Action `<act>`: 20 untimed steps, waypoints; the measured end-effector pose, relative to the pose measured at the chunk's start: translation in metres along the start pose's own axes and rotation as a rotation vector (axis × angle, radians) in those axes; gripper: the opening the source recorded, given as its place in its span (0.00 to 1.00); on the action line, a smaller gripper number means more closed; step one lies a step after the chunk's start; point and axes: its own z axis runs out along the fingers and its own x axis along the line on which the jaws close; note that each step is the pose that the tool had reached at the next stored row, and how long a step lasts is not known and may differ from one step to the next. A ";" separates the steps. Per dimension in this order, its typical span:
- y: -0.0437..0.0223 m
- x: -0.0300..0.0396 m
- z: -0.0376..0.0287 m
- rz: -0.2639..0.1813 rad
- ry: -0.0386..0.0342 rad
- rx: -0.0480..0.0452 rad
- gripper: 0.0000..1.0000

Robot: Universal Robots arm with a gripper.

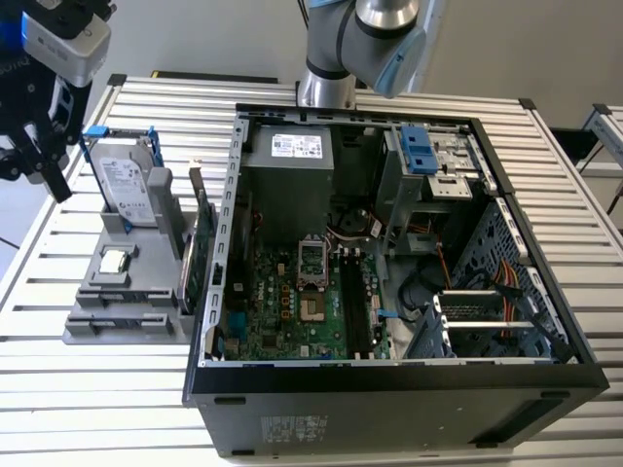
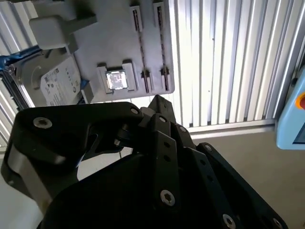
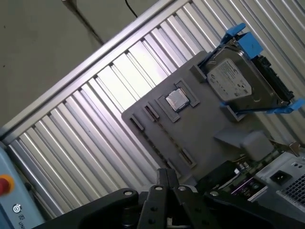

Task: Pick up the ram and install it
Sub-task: 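Pick up the ram and move it above insertion slot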

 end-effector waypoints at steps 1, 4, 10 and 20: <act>0.0000 0.0000 0.0000 -0.011 0.0005 0.0001 0.00; 0.0000 0.0000 0.0000 -0.041 0.0019 0.0005 0.00; 0.0000 0.0000 0.0000 -0.102 0.0046 0.0012 0.00; 0.0000 0.0000 0.0000 -0.224 0.0102 0.0027 0.00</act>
